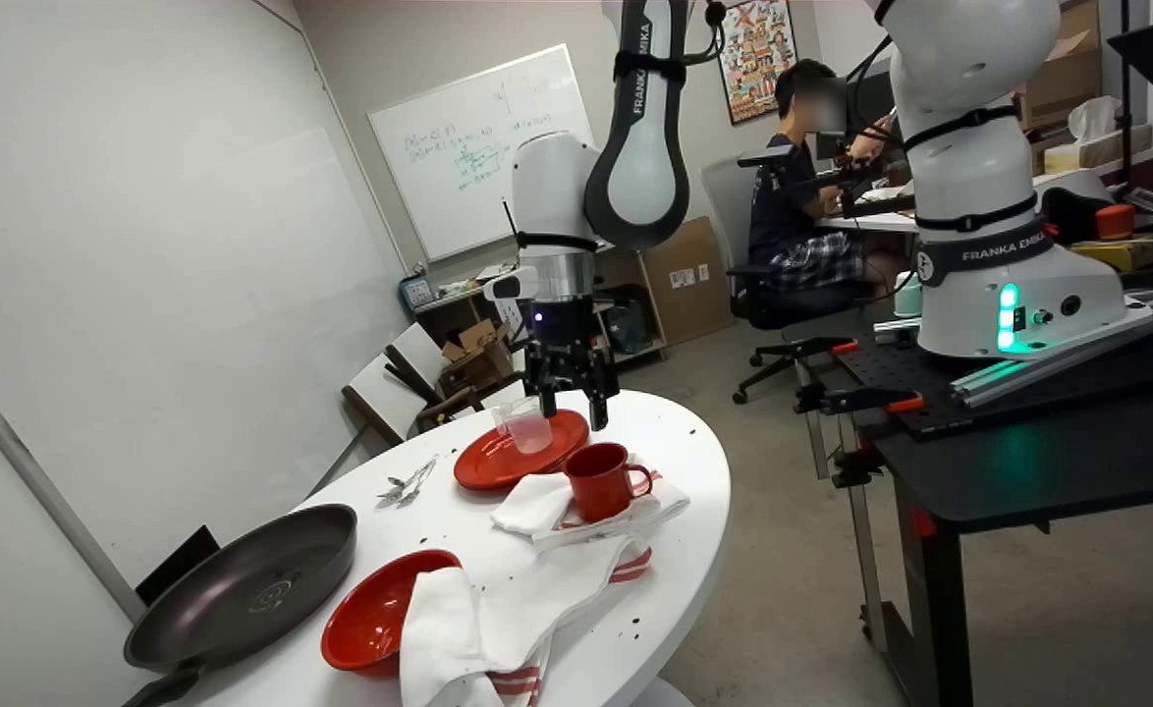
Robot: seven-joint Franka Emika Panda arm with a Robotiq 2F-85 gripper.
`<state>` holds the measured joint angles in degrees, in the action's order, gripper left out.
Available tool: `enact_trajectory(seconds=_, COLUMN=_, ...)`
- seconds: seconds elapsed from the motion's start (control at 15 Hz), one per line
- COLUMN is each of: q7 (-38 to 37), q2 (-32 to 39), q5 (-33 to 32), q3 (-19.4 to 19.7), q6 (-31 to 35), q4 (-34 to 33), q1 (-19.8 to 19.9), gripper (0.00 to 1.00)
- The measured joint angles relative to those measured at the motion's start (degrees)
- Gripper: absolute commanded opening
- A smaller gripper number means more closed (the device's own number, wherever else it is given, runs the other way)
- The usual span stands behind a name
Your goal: Put the red mug on top of the red and white towel on the right
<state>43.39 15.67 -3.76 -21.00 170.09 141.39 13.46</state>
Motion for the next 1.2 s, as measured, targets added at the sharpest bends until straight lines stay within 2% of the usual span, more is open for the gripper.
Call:
enact_trajectory(seconds=0.2, q7=0.4, q2=-3.0, q5=7.9, q3=-5.1, q6=0.6, q4=2.1, q1=4.7, gripper=1.0)
enact_trajectory(seconds=0.6, q7=1.0, q2=-7.5, q5=28.7, q3=-14.9, q6=0.8, q4=7.5, q1=13.1, gripper=1.0)
enact_trajectory(seconds=0.93, q7=1.1, q2=-12.0, q5=42.1, q3=-18.9, q6=0.8, q4=12.6, q1=14.6, gripper=1.0)
enact_trajectory(seconds=1.2, q7=0.7, q2=-16.1, q5=47.0, q3=-20.4, q6=0.8, q4=16.5, q1=14.1, gripper=1.0)
